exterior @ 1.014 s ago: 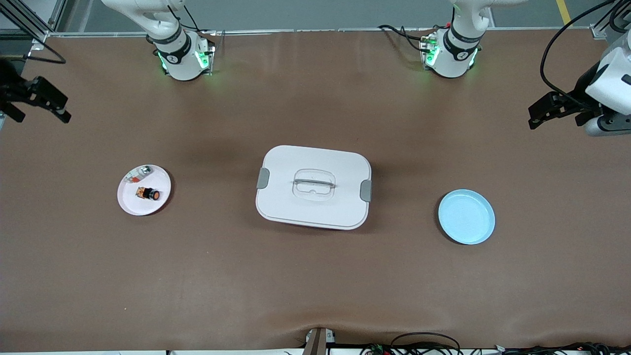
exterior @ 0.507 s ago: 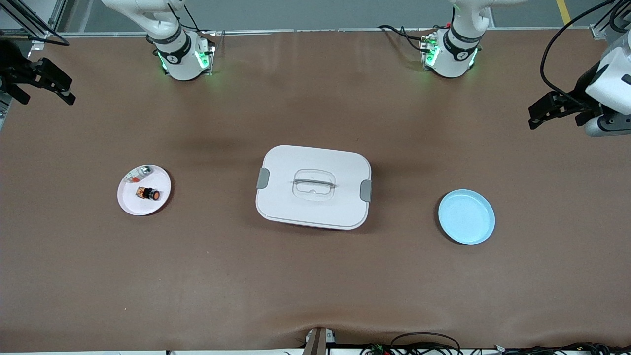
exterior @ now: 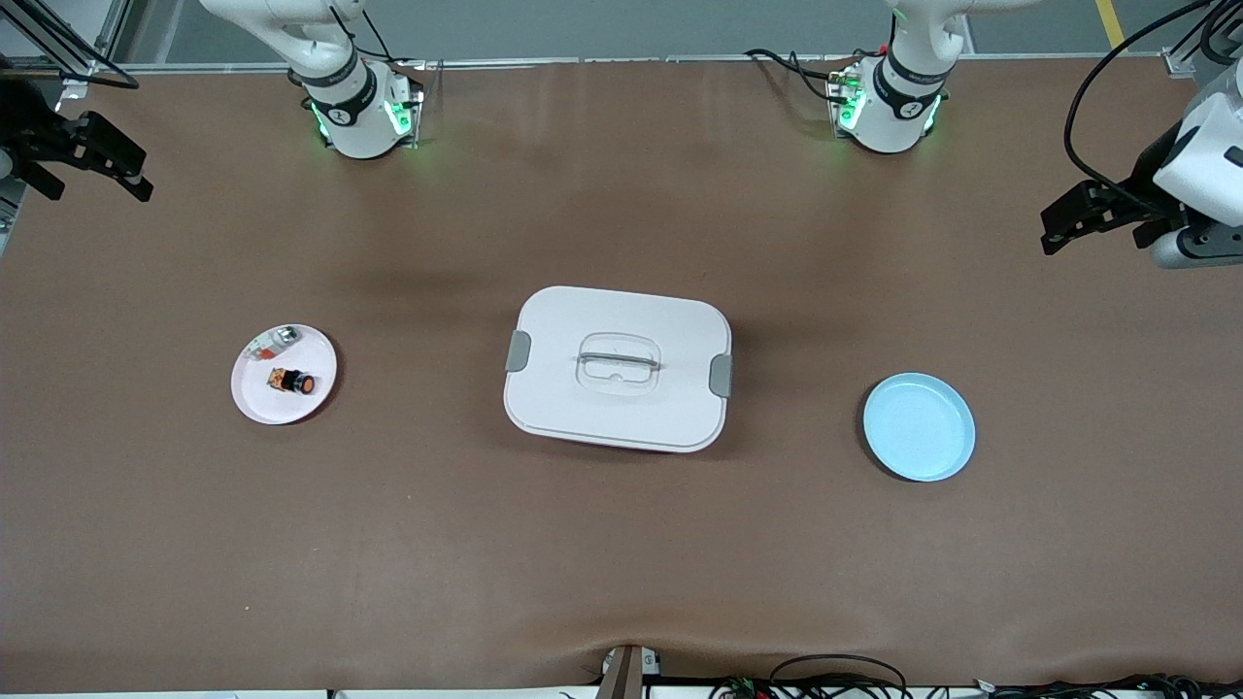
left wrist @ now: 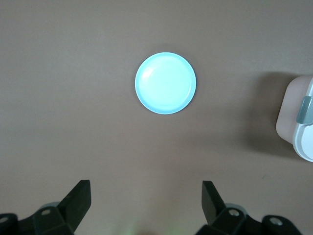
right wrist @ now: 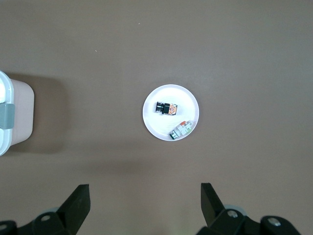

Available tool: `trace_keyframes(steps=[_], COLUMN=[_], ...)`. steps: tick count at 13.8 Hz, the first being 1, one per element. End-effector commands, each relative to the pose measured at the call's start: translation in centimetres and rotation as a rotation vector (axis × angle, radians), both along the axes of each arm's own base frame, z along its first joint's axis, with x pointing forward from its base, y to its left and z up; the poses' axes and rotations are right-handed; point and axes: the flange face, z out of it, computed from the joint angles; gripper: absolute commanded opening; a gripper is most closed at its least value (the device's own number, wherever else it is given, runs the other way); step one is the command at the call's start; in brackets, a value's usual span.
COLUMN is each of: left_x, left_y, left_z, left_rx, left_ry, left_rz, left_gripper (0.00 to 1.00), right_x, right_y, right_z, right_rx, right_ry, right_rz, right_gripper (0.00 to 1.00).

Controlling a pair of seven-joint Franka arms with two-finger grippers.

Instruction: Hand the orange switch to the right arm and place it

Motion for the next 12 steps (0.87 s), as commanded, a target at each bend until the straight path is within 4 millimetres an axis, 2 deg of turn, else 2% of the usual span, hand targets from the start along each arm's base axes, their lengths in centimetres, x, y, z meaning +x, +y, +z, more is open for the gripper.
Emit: trace_keyframes(steps=[1, 12], left_x=[-0.08, -0.05], left_y=[-0.06, 0.16], left_z=[0.39, 1.03], left_rx=[-0.017, -0.013], left_ry=[0.006, -0.008], left_rz=[-0.016, -0.014], left_gripper=[1.00, 1.00], right_x=[-0.11, 0.19], right_y=[-0.01, 0.05], right_z=[0.27, 0.64], right_rx=[0.014, 0.014], right_ry=[0.001, -0.006], right_rz=[-0.007, -0.002], right_gripper=[1.00, 1.00])
